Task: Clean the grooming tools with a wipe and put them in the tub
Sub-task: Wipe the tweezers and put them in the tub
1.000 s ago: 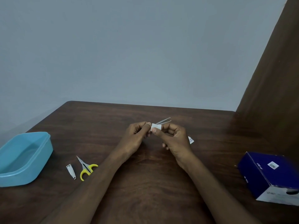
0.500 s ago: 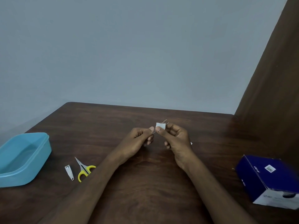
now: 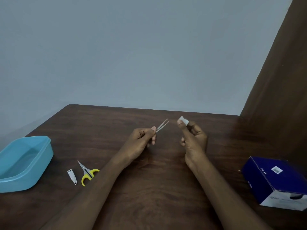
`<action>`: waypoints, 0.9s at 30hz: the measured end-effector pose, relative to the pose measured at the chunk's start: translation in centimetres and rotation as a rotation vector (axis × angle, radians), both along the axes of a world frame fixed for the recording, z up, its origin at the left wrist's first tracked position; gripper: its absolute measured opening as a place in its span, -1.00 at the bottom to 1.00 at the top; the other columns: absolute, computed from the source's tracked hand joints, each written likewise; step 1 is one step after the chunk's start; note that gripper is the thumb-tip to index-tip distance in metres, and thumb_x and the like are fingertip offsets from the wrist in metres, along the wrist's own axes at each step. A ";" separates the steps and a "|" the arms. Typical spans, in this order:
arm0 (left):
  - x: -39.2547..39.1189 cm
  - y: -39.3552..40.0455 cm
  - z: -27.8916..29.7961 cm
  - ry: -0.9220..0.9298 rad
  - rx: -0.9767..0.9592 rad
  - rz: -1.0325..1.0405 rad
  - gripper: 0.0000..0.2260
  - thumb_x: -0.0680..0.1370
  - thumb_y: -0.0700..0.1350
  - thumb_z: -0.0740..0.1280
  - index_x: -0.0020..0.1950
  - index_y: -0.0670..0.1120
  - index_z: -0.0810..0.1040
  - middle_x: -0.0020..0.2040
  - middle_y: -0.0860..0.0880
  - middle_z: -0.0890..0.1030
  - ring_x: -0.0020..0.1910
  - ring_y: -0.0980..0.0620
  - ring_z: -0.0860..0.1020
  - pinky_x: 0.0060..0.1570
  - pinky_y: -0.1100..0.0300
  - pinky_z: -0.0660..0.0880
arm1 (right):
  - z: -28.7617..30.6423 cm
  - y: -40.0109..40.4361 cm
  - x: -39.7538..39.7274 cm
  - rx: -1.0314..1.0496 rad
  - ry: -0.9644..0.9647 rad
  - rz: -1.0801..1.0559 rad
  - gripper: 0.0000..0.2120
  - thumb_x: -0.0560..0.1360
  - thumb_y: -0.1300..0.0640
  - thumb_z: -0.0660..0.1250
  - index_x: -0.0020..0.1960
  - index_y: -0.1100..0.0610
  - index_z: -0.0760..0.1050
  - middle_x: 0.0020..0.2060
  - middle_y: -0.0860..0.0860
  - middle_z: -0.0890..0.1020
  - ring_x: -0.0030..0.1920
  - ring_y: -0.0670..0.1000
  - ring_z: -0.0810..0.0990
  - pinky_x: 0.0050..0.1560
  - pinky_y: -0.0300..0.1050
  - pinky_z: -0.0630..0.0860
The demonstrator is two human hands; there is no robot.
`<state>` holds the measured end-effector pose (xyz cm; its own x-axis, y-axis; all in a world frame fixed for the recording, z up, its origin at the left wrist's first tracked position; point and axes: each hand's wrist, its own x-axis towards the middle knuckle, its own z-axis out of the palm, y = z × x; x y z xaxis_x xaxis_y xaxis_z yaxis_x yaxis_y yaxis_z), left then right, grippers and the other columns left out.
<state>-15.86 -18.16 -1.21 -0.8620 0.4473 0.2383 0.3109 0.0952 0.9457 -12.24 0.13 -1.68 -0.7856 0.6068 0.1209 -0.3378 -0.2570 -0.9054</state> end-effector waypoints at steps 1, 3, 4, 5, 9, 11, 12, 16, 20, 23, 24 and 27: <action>-0.1 0.0 -0.2 -0.003 0.012 0.033 -0.59 0.77 -0.01 0.21 -0.24 -0.08 0.55 -0.32 0.02 0.58 -0.40 0.19 0.43 -0.36 0.39 0.35 | -0.2 -0.2 0.1 0.076 -0.006 -0.007 -0.91 0.49 0.18 0.61 -0.07 0.09 0.71 -0.21 -0.09 0.75 -0.47 -0.13 0.40 -0.51 -0.27 0.32; -0.5 -0.1 -0.6 0.001 0.024 0.071 -0.63 0.76 -0.01 0.23 -0.16 -0.09 0.64 -0.27 0.03 0.65 -0.37 0.16 0.47 -0.35 0.38 0.38 | -0.7 -0.8 0.3 0.225 -0.036 -0.005 -0.90 0.48 0.21 0.61 -0.08 0.09 0.71 -0.16 -0.05 0.77 -0.45 -0.09 0.47 -0.48 -0.24 0.39; -0.6 -0.2 -0.8 0.010 0.022 0.076 -0.66 0.76 -0.01 0.24 -0.13 -0.07 0.67 -0.22 0.03 0.68 -0.36 0.14 0.48 -0.34 0.38 0.38 | -0.9 -1.1 0.3 0.286 -0.062 -0.008 -0.90 0.49 0.23 0.60 -0.08 0.07 0.73 -0.13 -0.04 0.77 -0.45 -0.08 0.50 -0.46 -0.22 0.41; -0.7 -0.2 -0.9 0.020 0.016 0.074 -0.68 0.76 -0.02 0.25 -0.09 -0.06 0.69 -0.18 0.02 0.71 -0.34 0.14 0.49 -0.33 0.39 0.38 | -1.1 -1.3 0.2 0.330 -0.096 -0.016 -0.88 0.50 0.26 0.56 -0.07 0.05 0.74 -0.11 -0.04 0.77 -0.45 -0.07 0.52 -0.46 -0.21 0.42; -0.4 -0.1 -0.8 0.067 -0.011 0.051 -0.76 0.74 -0.08 0.30 0.05 -0.07 0.75 -0.07 0.00 0.77 -0.29 0.21 0.54 -0.26 0.37 0.44 | -1.4 -1.3 0.1 0.335 -0.141 0.014 -0.92 0.54 0.19 0.55 -0.01 0.03 0.76 -0.14 -0.08 0.79 -0.42 -0.08 0.59 -0.44 -0.18 0.46; -0.3 0.0 -0.8 0.103 -0.041 0.039 -0.78 0.73 -0.06 0.33 0.04 -0.04 0.77 -0.08 0.02 0.77 -0.26 0.18 0.56 -0.18 0.22 0.49 | -1.4 -1.3 0.1 0.307 -0.142 0.027 -0.94 0.54 0.14 0.56 0.02 0.05 0.76 -0.13 -0.10 0.79 -0.42 -0.06 0.59 -0.44 -0.17 0.46; -0.3 -0.1 -0.9 0.129 -0.061 0.057 -0.78 0.72 -0.04 0.34 0.01 -0.02 0.77 -0.11 0.03 0.77 -0.27 0.11 0.58 -0.17 0.13 0.51 | -1.3 -1.4 0.0 0.308 -0.147 0.036 -0.93 0.55 0.11 0.56 0.02 0.07 0.76 -0.16 -0.08 0.79 -0.43 -0.07 0.58 -0.45 -0.18 0.45; 0.0 -0.2 -0.9 0.298 -0.206 0.164 -0.75 0.67 0.00 0.42 -0.17 0.00 0.76 -0.28 0.08 0.73 -0.34 -0.05 0.65 -0.28 0.02 0.55 | -1.5 -1.9 0.0 0.517 -0.150 0.161 -0.86 0.61 0.05 0.48 -0.11 0.03 0.75 -0.31 -0.03 0.75 -0.47 -0.09 0.57 -0.42 -0.27 0.42; 0.2 -0.3 -0.8 0.421 -0.301 0.226 -0.72 0.63 -0.03 0.46 -0.30 0.07 0.70 -0.36 0.21 0.69 -0.41 0.23 0.63 -0.38 0.28 0.48 | -1.5 -2.0 0.2 0.601 -0.146 0.193 -0.85 0.60 0.00 0.49 -0.08 0.03 0.77 -0.34 -0.04 0.74 -0.47 -0.09 0.59 -0.42 -0.31 0.39; 0.1 -0.2 -1.0 0.506 -0.435 0.308 -0.69 0.61 0.13 0.42 -0.31 0.12 0.67 -0.38 0.26 0.65 -0.37 0.28 0.63 -0.40 0.23 0.50 | -1.3 -2.0 0.3 0.591 -0.130 0.212 -0.90 0.56 0.02 0.54 -0.07 0.03 0.78 -0.28 -0.06 0.77 -0.47 -0.06 0.60 -0.36 -0.25 0.46; 0.2 -0.2 -1.1 0.523 -0.458 0.329 -0.70 0.60 0.18 0.41 -0.29 0.12 0.68 -0.38 0.27 0.64 -0.35 0.30 0.63 -0.40 0.24 0.50 | -1.3 -2.0 0.3 0.592 -0.124 0.209 -0.91 0.55 0.03 0.55 -0.07 0.04 0.78 -0.27 -0.05 0.77 -0.47 -0.04 0.60 -0.33 -0.20 0.50; 0.3 -0.3 -1.2 0.549 -0.442 0.417 -0.73 0.46 0.34 0.51 -0.22 0.16 0.72 -0.33 0.29 0.66 -0.30 0.33 0.63 -0.34 0.26 0.53 | -1.2 -2.0 0.4 0.593 -0.110 0.154 -0.90 0.60 0.06 0.50 -0.08 0.03 0.74 -0.27 -0.04 0.77 -0.50 -0.05 0.57 -0.36 -0.16 0.52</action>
